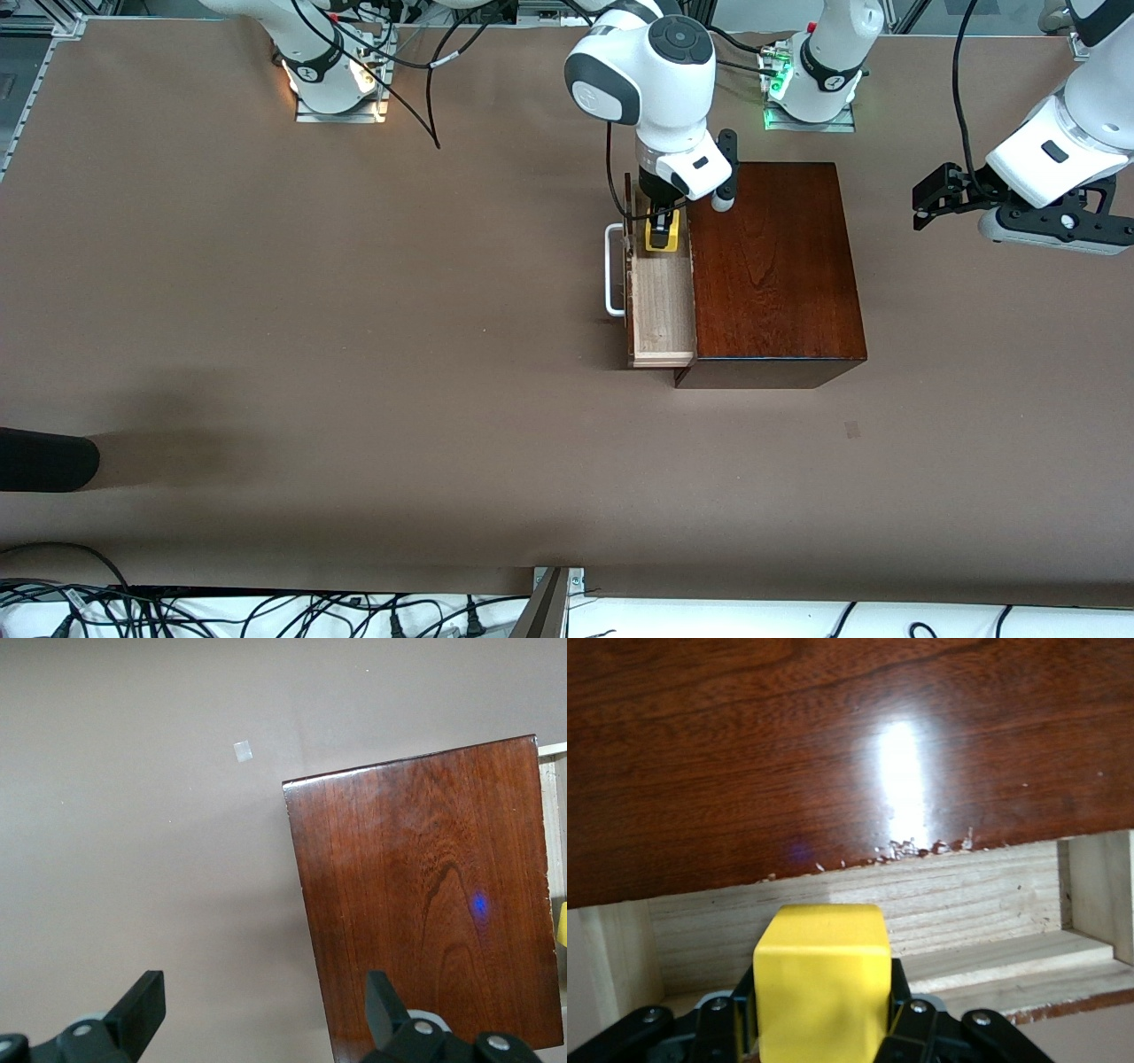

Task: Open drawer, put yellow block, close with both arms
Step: 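Lower the cube into the drawer and open the right gripper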

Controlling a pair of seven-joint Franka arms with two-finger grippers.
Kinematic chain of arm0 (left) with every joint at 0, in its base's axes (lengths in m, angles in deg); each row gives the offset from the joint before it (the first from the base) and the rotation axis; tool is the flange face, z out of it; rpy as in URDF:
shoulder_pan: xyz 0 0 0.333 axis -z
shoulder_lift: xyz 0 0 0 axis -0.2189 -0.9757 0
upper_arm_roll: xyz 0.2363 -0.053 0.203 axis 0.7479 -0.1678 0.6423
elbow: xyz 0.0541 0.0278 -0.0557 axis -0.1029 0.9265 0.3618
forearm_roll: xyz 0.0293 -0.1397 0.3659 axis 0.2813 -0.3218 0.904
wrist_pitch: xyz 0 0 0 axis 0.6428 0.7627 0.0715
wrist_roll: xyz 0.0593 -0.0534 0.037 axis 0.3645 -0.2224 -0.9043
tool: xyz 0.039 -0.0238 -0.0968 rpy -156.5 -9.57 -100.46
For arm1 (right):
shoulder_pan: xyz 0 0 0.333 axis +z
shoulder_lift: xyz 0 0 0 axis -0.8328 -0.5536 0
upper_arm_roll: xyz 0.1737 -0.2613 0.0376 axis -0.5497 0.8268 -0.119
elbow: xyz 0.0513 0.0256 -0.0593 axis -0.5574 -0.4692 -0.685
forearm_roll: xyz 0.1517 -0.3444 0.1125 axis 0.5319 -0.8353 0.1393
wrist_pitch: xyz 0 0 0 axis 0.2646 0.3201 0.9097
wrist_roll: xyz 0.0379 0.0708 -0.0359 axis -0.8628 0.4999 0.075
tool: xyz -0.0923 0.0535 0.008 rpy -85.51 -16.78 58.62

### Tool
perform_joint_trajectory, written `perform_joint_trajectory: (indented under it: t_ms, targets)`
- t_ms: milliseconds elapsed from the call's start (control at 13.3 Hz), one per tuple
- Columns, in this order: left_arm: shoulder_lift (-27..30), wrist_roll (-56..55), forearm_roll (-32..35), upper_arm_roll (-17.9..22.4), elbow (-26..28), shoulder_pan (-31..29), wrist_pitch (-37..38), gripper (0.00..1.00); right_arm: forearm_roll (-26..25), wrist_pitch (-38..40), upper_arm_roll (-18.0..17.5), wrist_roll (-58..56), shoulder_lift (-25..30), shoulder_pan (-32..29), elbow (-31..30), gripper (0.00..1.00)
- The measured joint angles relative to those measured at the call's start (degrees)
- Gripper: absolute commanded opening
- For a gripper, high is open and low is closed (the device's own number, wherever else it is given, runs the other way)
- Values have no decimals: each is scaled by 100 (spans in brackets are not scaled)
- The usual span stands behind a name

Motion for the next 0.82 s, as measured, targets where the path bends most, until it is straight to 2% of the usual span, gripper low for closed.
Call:
perform_joint_trajectory:
  t_ms: [825]
  targets:
    - [0, 0, 0, 1, 0, -1, 6, 100, -200, -44, 0, -309, -249, 12, 1, 0]
